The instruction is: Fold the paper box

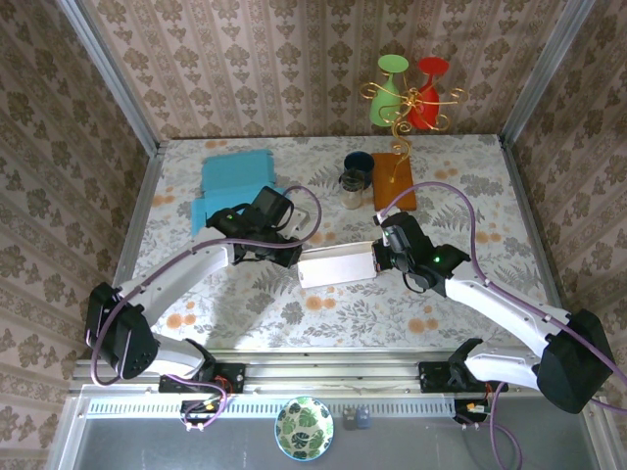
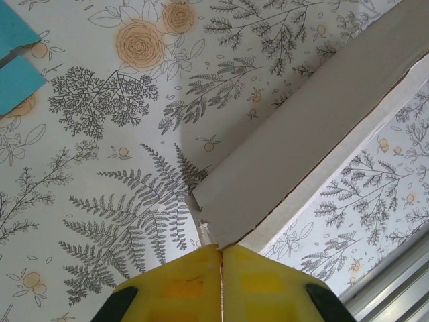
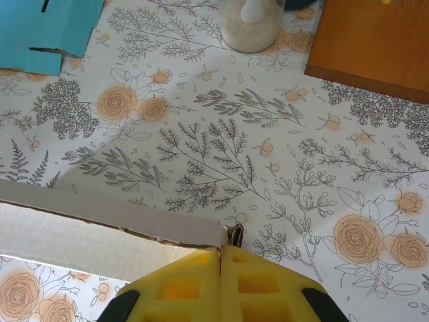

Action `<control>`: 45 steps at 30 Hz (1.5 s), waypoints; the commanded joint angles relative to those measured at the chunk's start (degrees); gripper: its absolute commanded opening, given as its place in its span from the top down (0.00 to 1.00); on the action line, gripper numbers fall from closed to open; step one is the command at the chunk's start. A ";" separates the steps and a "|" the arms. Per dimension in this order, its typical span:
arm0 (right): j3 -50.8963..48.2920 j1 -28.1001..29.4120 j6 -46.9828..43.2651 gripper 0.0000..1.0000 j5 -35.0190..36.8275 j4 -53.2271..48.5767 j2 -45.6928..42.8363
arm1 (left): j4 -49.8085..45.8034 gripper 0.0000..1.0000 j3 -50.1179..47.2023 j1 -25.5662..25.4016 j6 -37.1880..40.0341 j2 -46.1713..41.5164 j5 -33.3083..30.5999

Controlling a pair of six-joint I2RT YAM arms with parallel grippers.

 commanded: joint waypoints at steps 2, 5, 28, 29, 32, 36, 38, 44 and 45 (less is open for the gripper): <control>0.23 0.51 1.75 1.00 0.67 -4.52 -0.25 | -0.14 0.95 1.09 -0.45 -1.17 0.84 -1.19; -0.06 0.59 2.41 1.00 0.56 -4.14 -0.73 | -0.16 0.98 1.51 -0.67 -2.90 0.87 -1.78; 0.75 1.82 3.78 1.00 0.71 -4.21 -1.04 | -2.55 1.00 5.45 -0.85 -22.75 3.06 -1.93; 1.02 1.83 3.85 1.00 0.60 -4.42 -0.95 | -2.73 1.00 5.59 -0.74 -23.09 3.16 -1.81; 1.41 1.82 4.20 1.00 -0.18 -4.67 -0.78 | -3.16 1.00 5.99 -0.50 -24.79 3.49 -1.38; 1.90 1.83 4.34 1.00 -0.72 -4.97 -0.54 | -4.48 1.00 7.24 0.08 -26.80 4.12 -0.52; 2.42 1.83 4.14 1.00 -0.59 -5.64 -0.28 | -5.81 1.00 8.42 0.32 -27.18 4.56 -0.43; 3.35 1.73 4.13 1.00 -0.84 -6.22 0.09 | -7.70 1.00 9.98 1.14 -29.02 5.57 1.14; 3.39 1.74 4.21 1.00 -0.94 -6.16 0.18 | -7.94 1.00 10.20 1.37 -29.37 5.72 1.33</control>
